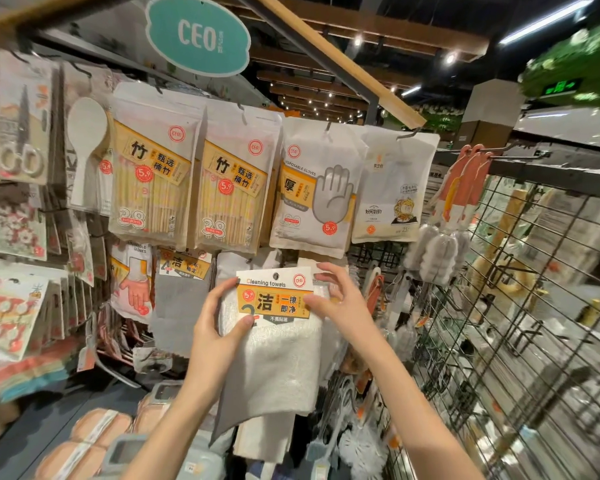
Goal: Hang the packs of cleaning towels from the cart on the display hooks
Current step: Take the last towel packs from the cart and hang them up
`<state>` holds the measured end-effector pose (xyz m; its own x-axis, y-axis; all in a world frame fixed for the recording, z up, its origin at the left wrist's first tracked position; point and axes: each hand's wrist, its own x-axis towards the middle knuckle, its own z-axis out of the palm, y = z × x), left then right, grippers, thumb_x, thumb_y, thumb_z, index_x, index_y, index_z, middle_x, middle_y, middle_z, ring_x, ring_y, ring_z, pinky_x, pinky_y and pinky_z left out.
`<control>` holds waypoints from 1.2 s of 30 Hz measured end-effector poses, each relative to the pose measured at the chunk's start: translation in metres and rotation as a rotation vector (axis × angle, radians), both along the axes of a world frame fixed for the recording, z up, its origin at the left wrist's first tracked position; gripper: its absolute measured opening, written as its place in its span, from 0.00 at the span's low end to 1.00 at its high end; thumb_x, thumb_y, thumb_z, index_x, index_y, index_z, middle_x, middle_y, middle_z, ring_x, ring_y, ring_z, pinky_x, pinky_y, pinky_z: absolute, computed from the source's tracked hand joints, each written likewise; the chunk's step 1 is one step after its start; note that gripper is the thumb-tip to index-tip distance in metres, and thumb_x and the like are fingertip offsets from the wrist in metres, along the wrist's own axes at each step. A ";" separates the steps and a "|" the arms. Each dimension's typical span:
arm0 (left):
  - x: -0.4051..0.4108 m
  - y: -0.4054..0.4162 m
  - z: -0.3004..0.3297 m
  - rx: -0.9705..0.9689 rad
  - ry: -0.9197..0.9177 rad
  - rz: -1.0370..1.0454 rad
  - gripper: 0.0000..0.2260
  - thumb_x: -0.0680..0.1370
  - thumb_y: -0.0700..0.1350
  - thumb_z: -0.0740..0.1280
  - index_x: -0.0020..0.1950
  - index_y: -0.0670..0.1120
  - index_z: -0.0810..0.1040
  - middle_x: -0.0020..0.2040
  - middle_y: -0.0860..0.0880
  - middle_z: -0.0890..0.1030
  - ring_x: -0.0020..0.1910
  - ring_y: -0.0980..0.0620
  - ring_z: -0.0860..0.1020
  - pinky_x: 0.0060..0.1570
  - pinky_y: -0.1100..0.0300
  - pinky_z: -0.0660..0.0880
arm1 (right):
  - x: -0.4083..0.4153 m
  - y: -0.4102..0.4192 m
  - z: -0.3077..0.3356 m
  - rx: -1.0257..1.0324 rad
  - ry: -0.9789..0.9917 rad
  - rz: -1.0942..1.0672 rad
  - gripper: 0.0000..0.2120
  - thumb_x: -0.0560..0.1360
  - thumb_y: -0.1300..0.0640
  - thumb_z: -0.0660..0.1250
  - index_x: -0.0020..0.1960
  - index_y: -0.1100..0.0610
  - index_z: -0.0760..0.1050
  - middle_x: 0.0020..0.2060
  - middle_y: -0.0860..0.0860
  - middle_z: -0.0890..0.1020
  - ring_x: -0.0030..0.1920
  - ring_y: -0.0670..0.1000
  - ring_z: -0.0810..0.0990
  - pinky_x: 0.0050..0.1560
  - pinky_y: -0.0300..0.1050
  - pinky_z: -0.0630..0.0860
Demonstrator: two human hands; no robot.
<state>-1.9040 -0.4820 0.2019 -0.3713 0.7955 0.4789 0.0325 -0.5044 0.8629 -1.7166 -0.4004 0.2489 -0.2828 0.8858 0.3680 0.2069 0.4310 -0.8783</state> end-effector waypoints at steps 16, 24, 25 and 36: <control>0.014 0.002 -0.003 -0.050 0.104 -0.063 0.27 0.73 0.32 0.69 0.67 0.54 0.70 0.64 0.58 0.76 0.64 0.57 0.74 0.64 0.59 0.70 | 0.013 -0.009 -0.012 -0.103 0.197 -0.014 0.17 0.71 0.67 0.72 0.55 0.53 0.74 0.45 0.54 0.82 0.45 0.48 0.84 0.41 0.40 0.80; 0.020 0.008 -0.009 -0.125 0.133 -0.040 0.25 0.75 0.35 0.69 0.66 0.57 0.70 0.45 0.57 0.82 0.37 0.65 0.77 0.40 0.71 0.73 | 0.023 0.011 -0.026 -0.122 0.205 -0.136 0.16 0.71 0.69 0.69 0.52 0.51 0.74 0.48 0.56 0.82 0.49 0.51 0.82 0.46 0.46 0.81; 0.020 0.009 -0.011 -0.138 0.131 -0.037 0.24 0.75 0.36 0.69 0.66 0.58 0.71 0.43 0.53 0.81 0.35 0.64 0.75 0.38 0.71 0.73 | 0.024 0.014 -0.028 -0.119 0.206 -0.145 0.16 0.71 0.69 0.69 0.51 0.50 0.74 0.49 0.55 0.82 0.49 0.50 0.82 0.45 0.44 0.81; 0.009 0.018 -0.014 -0.173 0.175 0.012 0.11 0.77 0.38 0.68 0.54 0.52 0.78 0.46 0.52 0.83 0.46 0.51 0.81 0.47 0.55 0.78 | 0.032 0.065 -0.033 -0.070 0.144 -0.298 0.15 0.72 0.72 0.68 0.51 0.56 0.72 0.51 0.52 0.77 0.46 0.41 0.76 0.36 0.34 0.78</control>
<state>-1.8945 -0.4637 0.1883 -0.3044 0.8675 0.3934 0.1936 -0.3480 0.9173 -1.6848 -0.3352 0.2157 0.0428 0.9462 0.3208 0.1865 0.3079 -0.9330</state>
